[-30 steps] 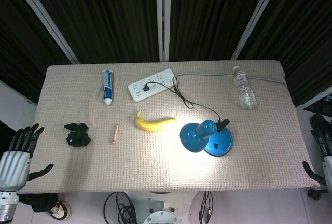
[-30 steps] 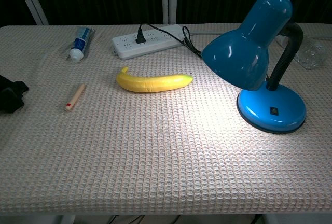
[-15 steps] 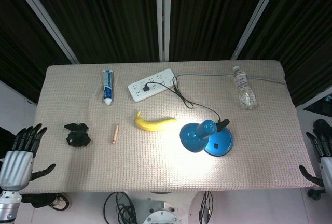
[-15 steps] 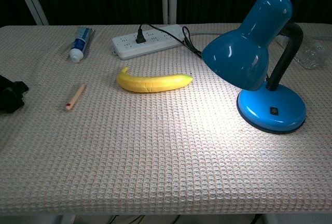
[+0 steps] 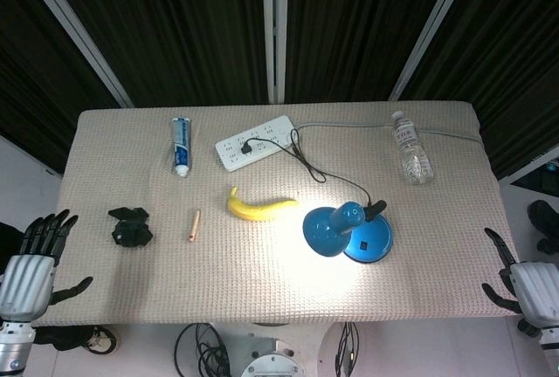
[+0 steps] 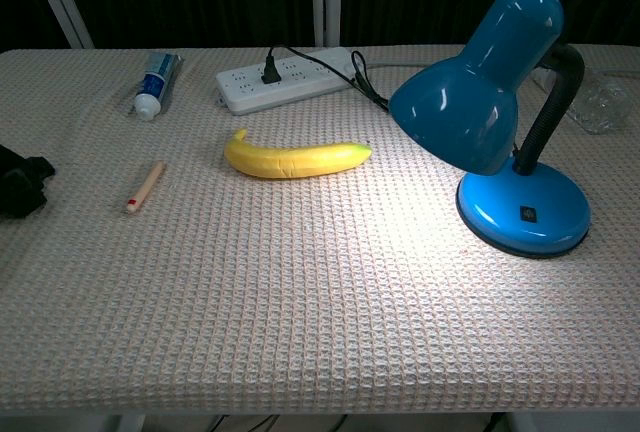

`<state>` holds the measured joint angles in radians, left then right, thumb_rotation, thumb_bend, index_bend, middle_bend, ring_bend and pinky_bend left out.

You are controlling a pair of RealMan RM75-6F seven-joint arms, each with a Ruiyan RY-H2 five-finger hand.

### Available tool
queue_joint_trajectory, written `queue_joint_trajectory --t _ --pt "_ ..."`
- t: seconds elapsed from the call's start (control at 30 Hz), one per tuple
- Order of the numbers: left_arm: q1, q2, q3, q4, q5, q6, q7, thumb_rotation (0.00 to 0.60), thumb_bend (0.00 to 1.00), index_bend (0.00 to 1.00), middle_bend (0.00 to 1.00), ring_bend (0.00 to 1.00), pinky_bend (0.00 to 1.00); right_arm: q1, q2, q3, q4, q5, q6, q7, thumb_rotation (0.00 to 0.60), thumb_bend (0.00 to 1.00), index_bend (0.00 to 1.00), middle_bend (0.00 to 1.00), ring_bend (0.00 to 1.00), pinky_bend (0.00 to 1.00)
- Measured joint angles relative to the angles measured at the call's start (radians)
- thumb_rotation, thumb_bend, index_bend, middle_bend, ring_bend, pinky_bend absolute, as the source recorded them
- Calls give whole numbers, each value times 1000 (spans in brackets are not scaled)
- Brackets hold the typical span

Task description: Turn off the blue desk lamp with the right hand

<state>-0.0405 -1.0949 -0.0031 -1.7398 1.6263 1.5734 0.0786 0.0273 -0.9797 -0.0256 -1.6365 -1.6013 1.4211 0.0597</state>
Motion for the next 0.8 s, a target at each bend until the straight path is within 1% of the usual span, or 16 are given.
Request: queue_joint_trajectory --t 0.2,0.33,0.37,0.43,0.5,0.67,0.8 --pt "0 -2 1 0 -1 -2 2 600 0 0 0 0 0 25 -10 -10 -18 -30 -27 -33 600 406 0 1000 991 937" --pt "1 -2 2 -1 -2 -1 5 600 0 0 0 0 0 46 -14 -18 -35 -43 -64 -61 600 574 0 1000 991 939" --pt "2 -2 1 -1 -3 0 4 600 0 0 0 0 0 52 -16 -21 -39 -48 -74 -68 600 634 0 1000 992 939" --pt "3 0 1 -1 -5 1 2 600 0 0 0 0 0 66 -23 -27 -44 -65 -90 -80 600 721 0 1000 992 938" --pt "3 0 1 0 -8 1 -2 600 0 0 0 0 0 78 -32 -34 -48 -80 -110 -91 600 754 0 1000 991 938" --pt "1 -2 0 9 -16 -7 -11 600 0 0 0 0 0 115 -54 -40 -65 -74 -188 -140 600 747 0 1000 991 938" --pt "0 -3 -2 14 -19 -9 -18 600 0 0 0 0 0 166 -72 -33 -88 -41 -286 -185 600 743 0 1000 992 938"
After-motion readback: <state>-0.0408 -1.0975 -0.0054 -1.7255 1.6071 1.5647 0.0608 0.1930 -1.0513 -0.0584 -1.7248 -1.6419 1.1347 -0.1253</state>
